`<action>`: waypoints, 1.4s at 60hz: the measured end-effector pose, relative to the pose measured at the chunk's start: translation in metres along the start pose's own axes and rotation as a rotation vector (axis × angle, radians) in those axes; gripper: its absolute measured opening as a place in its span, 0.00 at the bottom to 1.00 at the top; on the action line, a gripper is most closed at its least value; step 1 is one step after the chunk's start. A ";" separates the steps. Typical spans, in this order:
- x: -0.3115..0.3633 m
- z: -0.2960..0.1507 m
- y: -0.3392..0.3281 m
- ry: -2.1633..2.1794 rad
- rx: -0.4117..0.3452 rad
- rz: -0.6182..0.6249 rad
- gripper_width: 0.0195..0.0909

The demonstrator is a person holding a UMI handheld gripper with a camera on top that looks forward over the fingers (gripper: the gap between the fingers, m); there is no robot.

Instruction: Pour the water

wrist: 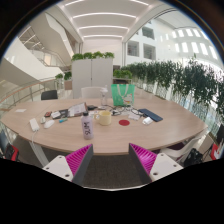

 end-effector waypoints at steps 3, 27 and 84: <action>0.023 -0.008 0.000 -0.016 -0.080 -0.039 0.87; 0.144 -0.042 0.233 -0.050 -0.149 -0.135 0.87; 0.193 -0.195 0.363 0.543 0.035 -0.656 0.33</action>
Point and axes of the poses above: the point between the fingertips, and its own axes, seen from behind it with the camera up: x to the left, z down, y forward, the way the camera looks, the point moved 5 cm from there along -y, backward, against the way the camera looks, and after that the axes turned 12 degrees about x, right-handed, at the moved point
